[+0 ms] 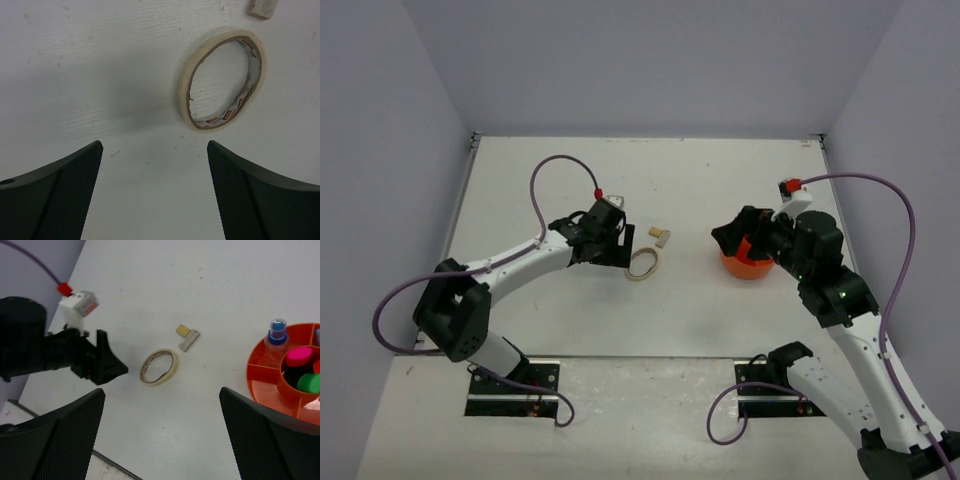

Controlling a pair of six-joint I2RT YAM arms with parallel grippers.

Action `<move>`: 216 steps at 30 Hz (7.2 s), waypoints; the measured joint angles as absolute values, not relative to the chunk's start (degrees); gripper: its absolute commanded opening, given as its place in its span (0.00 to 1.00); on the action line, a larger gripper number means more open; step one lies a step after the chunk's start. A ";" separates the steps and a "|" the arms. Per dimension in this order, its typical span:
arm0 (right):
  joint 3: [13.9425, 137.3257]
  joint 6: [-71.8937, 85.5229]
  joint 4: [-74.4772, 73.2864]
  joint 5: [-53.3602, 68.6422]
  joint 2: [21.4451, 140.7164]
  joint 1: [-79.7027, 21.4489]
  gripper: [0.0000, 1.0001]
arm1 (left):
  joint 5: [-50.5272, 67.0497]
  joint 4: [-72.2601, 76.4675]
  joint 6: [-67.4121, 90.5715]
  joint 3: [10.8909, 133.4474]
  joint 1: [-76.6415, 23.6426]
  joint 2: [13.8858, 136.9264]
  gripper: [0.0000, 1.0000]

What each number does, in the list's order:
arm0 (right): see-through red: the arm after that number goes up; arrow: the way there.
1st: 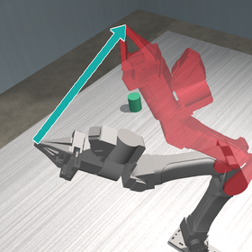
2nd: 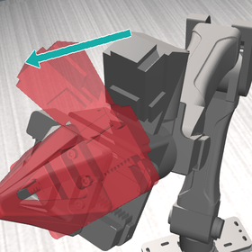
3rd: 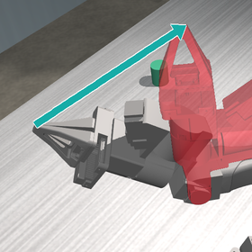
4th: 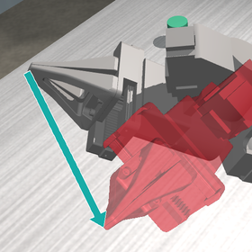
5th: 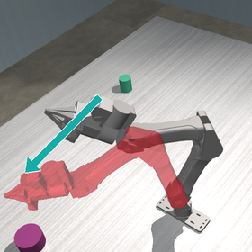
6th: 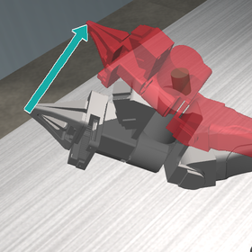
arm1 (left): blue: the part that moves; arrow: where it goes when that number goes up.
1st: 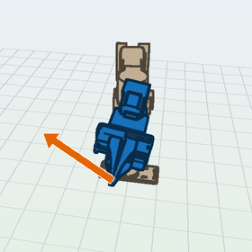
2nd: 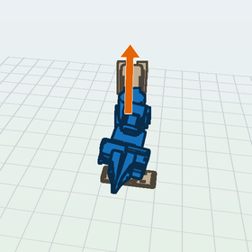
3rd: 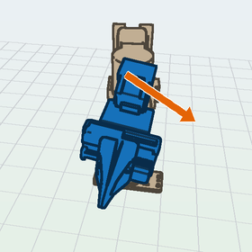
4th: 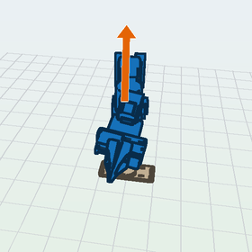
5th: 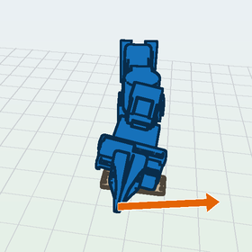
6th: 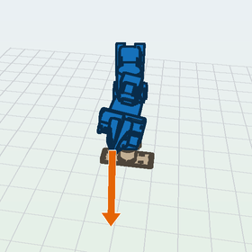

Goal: Sort the stationery into containers
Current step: Pick up the stationery from the center of the board, then place the stationery in the storage box, then pick up the stationery from the center of the board.

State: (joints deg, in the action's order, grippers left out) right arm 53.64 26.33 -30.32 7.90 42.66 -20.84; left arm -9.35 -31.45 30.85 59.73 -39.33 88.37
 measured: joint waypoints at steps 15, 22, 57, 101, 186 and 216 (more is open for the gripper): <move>53.43 23.03 -30.02 19.61 41.99 -20.88 0.96 | -9.88 -27.93 29.92 66.00 -40.70 105.46 0.28; 51.24 23.14 -28.21 19.97 41.04 -20.86 0.98 | -10.35 -27.26 29.37 66.05 -40.96 105.87 0.00; 47.59 36.79 -20.00 13.23 51.04 -30.48 0.64 | -2.88 -6.37 27.82 49.76 -49.93 69.63 0.00; 49.41 38.27 -35.30 -23.96 39.16 -18.09 0.00 | -27.62 -36.66 29.34 63.05 -50.13 63.59 1.00; 48.23 26.50 -32.89 8.90 38.22 -16.05 0.80 | -16.26 -30.43 31.99 90.16 -48.92 121.15 0.46; 48.31 25.87 -31.66 13.51 40.17 -16.05 0.79 | -11.35 -29.06 24.38 86.53 -48.23 118.26 0.00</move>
